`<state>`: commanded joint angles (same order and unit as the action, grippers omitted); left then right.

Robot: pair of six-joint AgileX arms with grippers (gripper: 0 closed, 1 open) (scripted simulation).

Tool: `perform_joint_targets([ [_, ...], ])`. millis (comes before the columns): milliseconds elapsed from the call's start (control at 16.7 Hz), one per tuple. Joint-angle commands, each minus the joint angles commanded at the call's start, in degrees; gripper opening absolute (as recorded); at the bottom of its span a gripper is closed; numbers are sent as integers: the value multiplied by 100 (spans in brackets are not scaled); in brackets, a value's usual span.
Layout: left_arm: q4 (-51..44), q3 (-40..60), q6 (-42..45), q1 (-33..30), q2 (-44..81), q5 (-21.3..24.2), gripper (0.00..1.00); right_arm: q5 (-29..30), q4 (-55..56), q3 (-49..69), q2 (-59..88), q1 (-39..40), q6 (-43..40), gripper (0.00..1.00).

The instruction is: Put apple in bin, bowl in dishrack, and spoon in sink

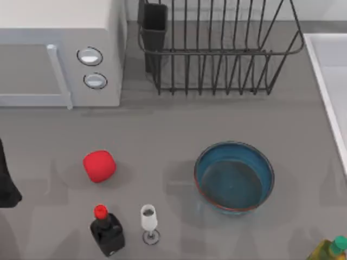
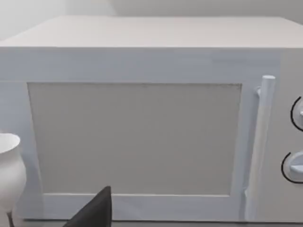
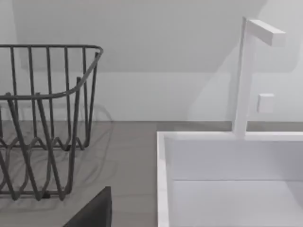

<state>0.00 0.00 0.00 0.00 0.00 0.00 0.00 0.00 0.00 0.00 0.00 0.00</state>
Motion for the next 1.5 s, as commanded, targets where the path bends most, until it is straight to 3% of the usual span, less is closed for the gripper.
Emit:
perform_joint_targets([
  [240, -137, 157, 84, -56, 176, 1, 100, 0, 0, 0, 0, 0, 0, 100],
  [480, -873, 1059, 506, -346, 1261, -12, 100, 0, 0, 0, 0, 0, 0, 100],
  [1200, -4214, 5809, 2320, -1744, 7987, 14, 100, 0, 0, 0, 0, 0, 0, 100],
  [1500, -5368, 7295, 2948, -2206, 10133, -2, 100, 0, 0, 0, 0, 0, 0, 100],
])
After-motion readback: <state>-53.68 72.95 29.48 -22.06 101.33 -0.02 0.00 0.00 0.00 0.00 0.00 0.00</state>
